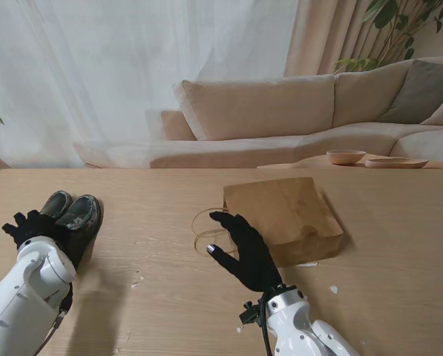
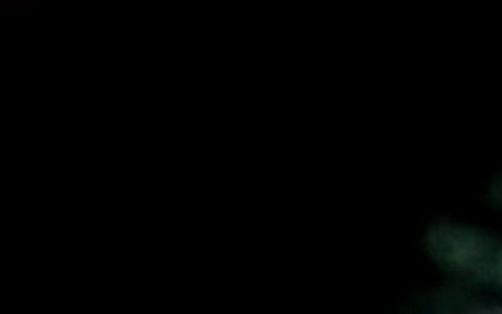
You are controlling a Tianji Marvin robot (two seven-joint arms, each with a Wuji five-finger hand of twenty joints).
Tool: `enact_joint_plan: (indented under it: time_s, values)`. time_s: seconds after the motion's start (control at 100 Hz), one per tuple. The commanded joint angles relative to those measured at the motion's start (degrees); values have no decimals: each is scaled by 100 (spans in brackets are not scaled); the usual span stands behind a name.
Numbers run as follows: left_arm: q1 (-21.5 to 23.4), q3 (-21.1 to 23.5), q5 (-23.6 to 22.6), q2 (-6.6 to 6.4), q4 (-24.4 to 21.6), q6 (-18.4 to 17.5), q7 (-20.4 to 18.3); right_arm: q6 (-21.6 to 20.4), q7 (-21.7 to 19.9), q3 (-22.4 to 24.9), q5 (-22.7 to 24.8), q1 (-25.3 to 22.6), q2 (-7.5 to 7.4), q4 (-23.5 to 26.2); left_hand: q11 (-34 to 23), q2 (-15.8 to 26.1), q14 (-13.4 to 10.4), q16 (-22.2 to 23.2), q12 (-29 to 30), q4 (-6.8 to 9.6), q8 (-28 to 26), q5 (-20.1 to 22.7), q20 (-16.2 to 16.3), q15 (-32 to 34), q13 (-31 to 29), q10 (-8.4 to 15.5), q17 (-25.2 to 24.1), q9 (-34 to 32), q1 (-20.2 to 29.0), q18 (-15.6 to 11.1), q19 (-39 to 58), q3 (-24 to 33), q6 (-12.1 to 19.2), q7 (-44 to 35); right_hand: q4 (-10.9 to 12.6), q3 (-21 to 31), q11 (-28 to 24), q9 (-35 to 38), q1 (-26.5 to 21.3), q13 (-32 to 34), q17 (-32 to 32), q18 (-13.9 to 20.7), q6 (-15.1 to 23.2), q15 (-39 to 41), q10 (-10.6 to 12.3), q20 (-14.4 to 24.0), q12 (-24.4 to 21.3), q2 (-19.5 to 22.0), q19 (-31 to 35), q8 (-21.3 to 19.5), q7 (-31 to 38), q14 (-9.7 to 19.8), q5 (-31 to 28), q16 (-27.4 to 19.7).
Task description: Bag the shoes
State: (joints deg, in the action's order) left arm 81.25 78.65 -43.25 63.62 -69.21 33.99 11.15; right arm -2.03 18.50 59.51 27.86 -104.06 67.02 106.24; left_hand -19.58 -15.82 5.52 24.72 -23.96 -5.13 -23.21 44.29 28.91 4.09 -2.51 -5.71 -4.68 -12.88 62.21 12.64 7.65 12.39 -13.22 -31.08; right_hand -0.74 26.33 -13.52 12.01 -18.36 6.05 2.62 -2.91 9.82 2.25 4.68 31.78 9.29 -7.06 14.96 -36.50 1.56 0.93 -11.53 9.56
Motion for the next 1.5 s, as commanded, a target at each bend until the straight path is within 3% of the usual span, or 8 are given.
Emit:
enact_joint_plan:
  time_s: [0.0,0.14,0.32,0.5,0.7,0.98,1.49]
  values:
    - [-2,-31,96,150,104,-162,79,27,-83,-1,-15,-36,35,23,-330,312,-58,104,-191,121,-176,-9,-17,-42,75,331,-26,-108,1043,-21,-174,165,913,-443,106,-17,-54,-114,187,-59,-22,25,27,60,217,117,18,124,79,10,21,154,-3,56]
    - [25,73,433,278,240,-869,647,47,-83,1,-8,-44,34,30,-569,320,-82,191,-382,129,-988,-148,-139,-36,74,344,-1,-176,1175,-90,-250,123,797,-1831,109,-14,-52,-111,180,-55,-24,26,25,72,222,118,17,128,80,11,24,150,0,60]
    - [171,254,629,315,151,-1689,861,78,-75,-8,25,-43,32,35,-659,308,-97,118,-470,68,-1434,-145,-262,-82,66,342,28,-145,1176,-136,-304,219,675,-2034,111,-15,-49,-113,186,-58,-27,25,27,78,222,119,16,129,82,13,27,152,1,60]
    - [451,468,669,237,-172,-2478,587,111,-70,-26,59,-31,31,37,-634,265,-127,6,-462,70,-1583,-48,-306,-130,66,375,28,-99,1175,-183,-312,340,572,-1980,112,-15,-49,-115,190,-53,-26,19,20,86,219,119,17,133,81,15,32,156,-3,60]
    - [743,729,1016,157,-433,-3668,58,167,-76,-37,74,-15,32,49,-599,235,-111,19,-449,63,-1769,99,-197,-71,69,398,11,-59,1176,-245,-192,627,274,-1788,114,-13,-46,-110,189,-52,-29,18,10,87,221,119,15,121,82,15,39,158,-3,58]
    - [893,919,1361,108,-468,-5046,-262,232,-46,-32,87,-16,40,76,-595,254,-69,281,-468,37,-2140,218,-68,42,82,462,0,-65,1176,-224,-104,760,134,-1585,115,-8,-47,-106,189,-52,-29,21,3,87,221,119,16,116,82,16,49,160,-1,56]
    - [1080,1102,2205,148,-604,-6721,-515,302,-130,61,191,-98,3,163,-649,193,-33,870,-506,14,-2424,362,330,156,121,395,-71,-260,1176,-96,84,782,141,-1452,123,21,-56,-106,133,-48,-31,18,-21,97,219,119,21,52,82,20,75,159,-15,58]
